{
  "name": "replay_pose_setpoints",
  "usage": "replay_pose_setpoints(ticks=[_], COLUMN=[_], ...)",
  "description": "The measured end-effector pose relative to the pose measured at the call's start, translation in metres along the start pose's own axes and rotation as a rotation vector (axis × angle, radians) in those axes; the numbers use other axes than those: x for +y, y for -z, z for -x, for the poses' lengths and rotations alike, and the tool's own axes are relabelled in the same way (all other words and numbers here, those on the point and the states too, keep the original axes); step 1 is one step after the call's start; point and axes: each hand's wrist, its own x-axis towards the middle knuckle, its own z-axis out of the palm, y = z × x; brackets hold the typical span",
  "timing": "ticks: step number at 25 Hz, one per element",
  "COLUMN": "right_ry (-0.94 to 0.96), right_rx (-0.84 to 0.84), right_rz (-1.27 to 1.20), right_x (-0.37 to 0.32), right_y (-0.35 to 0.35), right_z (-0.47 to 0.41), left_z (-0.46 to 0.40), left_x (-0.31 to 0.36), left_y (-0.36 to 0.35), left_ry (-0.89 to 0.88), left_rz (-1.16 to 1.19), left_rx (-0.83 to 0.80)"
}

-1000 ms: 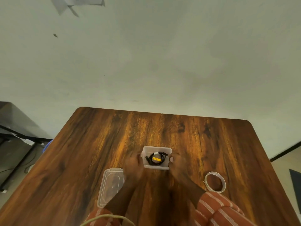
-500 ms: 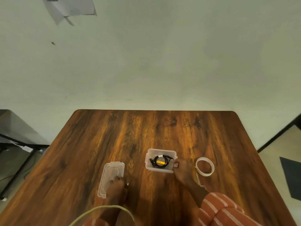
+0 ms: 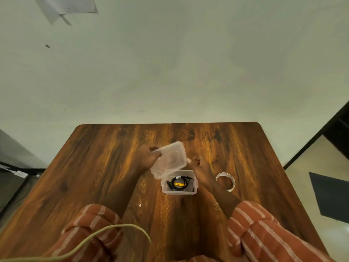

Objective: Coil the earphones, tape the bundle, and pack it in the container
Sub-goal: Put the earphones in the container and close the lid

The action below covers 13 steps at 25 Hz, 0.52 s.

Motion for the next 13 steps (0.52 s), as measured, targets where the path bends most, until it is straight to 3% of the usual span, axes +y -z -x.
replay_pose_setpoints(ticks=[3, 6, 10, 13], right_ry=[-0.063, -0.227, -0.350, -0.372], right_rx=[0.115, 0.227, 0.311, 0.283], right_rz=[-0.132, -0.194, -0.065, 0.060], right_x=[-0.008, 0.002, 0.024, 0.042], right_y=[0.012, 0.022, 0.012, -0.004], right_z=[-0.014, -0.019, -0.014, -0.003], left_z=[-0.018, -0.012, 0.010, 0.018], left_x=[0.012, -0.003, -0.041, -0.048], left_y=[-0.008, -0.038, -0.089, -0.108], left_ry=[0.029, 0.183, 0.456, 0.455], left_rz=[0.175, 0.263, 0.188, 0.083], left_rx=[-0.168, -0.068, -0.008, 0.172])
